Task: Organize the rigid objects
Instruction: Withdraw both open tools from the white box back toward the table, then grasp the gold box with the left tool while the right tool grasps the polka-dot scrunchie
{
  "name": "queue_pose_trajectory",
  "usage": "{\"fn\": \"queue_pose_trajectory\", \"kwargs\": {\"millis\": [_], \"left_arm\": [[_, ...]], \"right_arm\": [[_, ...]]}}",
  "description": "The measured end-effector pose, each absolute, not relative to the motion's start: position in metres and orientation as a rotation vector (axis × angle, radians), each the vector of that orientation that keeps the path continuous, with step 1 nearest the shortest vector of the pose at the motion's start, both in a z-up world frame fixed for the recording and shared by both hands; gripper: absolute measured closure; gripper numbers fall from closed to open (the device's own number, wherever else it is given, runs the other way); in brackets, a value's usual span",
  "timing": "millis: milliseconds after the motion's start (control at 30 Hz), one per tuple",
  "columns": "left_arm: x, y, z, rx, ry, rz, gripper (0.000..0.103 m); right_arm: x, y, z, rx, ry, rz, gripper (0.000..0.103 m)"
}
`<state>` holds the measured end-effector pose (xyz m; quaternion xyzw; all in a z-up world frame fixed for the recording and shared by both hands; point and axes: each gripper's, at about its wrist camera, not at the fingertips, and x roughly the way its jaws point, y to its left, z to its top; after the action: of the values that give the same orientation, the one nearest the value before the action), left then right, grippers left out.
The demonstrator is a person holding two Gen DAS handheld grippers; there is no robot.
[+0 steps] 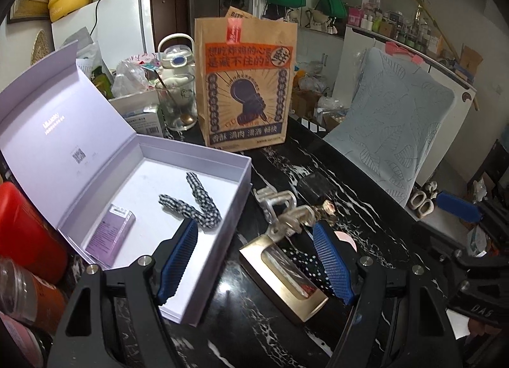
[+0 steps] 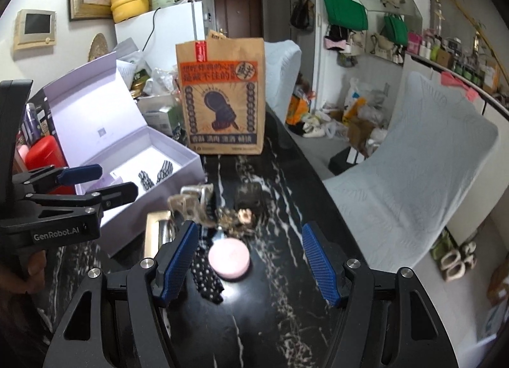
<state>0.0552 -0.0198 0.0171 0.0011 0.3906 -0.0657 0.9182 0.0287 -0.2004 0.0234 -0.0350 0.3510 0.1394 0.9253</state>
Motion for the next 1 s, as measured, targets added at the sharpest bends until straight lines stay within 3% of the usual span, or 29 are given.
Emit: {"fn": "queue_pose_trajectory", "kwargs": {"millis": [567, 667, 800, 1000], "left_arm": [[0.038, -0.033, -0.020, 0.026, 0.883, -0.138, 0.028], [0.034, -0.033, -0.025, 0.023, 0.891, -0.156, 0.028], [0.029, -0.033, -0.029, 0.040, 0.894, -0.161, 0.028], [0.031, -0.028, -0.029, 0.010, 0.904, -0.168, 0.028]], "right_arm": [[0.030, -0.194, -0.042, -0.053, 0.841, 0.392, 0.035], [0.034, -0.189, -0.055, -0.065, 0.872, 0.410, 0.039], [0.041, -0.182, -0.073, -0.067, 0.934, 0.449, 0.052], [0.046, -0.172, -0.083, -0.060, 0.959, 0.519, 0.055]]}}
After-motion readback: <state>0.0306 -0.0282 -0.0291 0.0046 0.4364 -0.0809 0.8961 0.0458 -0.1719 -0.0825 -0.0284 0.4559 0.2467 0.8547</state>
